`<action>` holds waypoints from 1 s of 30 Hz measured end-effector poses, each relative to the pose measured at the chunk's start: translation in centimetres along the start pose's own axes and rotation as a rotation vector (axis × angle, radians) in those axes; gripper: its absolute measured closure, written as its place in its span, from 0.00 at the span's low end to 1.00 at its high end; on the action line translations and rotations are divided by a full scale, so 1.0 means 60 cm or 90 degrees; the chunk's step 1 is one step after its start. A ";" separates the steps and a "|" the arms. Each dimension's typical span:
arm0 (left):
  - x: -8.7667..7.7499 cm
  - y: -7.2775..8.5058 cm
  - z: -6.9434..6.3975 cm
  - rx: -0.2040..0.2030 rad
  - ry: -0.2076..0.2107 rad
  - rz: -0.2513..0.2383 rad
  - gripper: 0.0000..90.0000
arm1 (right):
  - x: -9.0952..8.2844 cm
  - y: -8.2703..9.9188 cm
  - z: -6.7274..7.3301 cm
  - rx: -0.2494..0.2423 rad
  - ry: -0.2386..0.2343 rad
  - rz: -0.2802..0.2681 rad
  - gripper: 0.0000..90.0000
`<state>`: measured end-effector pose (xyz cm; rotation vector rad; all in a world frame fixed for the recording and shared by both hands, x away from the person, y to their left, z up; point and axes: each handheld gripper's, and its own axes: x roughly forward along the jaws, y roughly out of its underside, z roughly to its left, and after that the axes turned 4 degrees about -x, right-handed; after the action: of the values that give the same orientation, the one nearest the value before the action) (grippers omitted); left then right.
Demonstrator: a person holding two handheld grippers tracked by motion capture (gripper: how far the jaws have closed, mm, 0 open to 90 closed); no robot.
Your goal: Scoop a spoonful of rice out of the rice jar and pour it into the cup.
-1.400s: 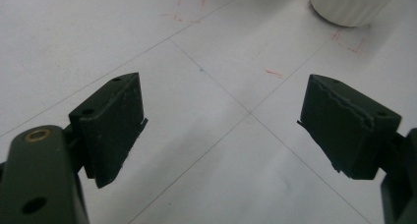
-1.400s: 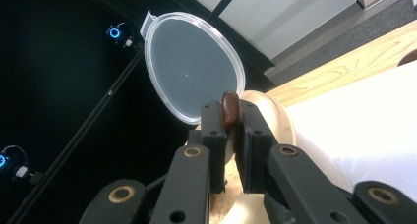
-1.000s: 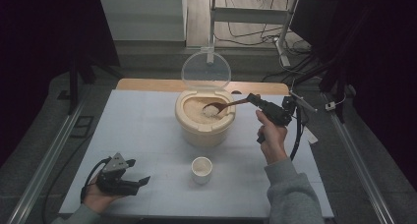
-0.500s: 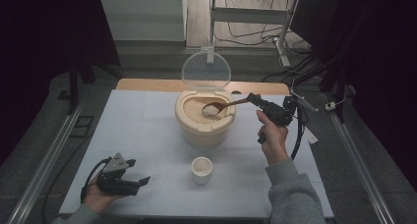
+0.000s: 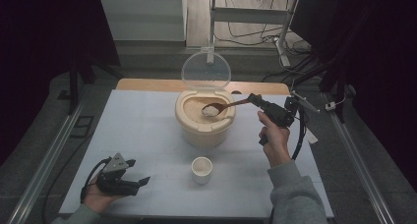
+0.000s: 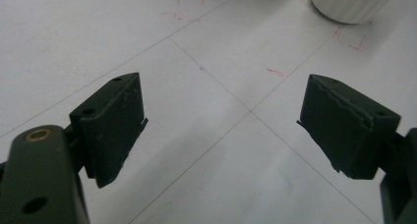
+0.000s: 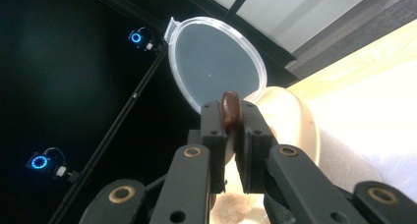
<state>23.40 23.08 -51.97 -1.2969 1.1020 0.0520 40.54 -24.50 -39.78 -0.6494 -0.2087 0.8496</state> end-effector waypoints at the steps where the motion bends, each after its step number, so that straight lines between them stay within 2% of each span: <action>1: 0.000 0.000 0.000 0.000 0.000 0.000 0.19 | -0.002 0.001 0.001 0.001 -0.003 0.005 0.92; 4: 0.000 0.000 0.000 0.001 0.000 0.000 0.19 | -0.009 0.003 0.005 0.007 -0.012 0.010 0.92; 14: -0.001 0.001 0.001 -0.002 -0.001 0.000 0.19 | -0.034 0.023 0.014 0.010 -0.040 0.073 0.92; 22: -0.001 0.000 0.001 -0.003 -0.001 0.000 0.19 | -0.048 0.058 0.001 0.019 -0.056 0.129 0.92; 30: -0.001 0.001 0.001 -0.004 -0.001 -0.001 0.19 | -0.049 0.091 -0.011 0.010 -0.053 0.171 0.92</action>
<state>23.41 23.17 -51.97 -1.3029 1.1001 0.0558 35.46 -24.39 -43.38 -0.6367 -0.1919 1.1359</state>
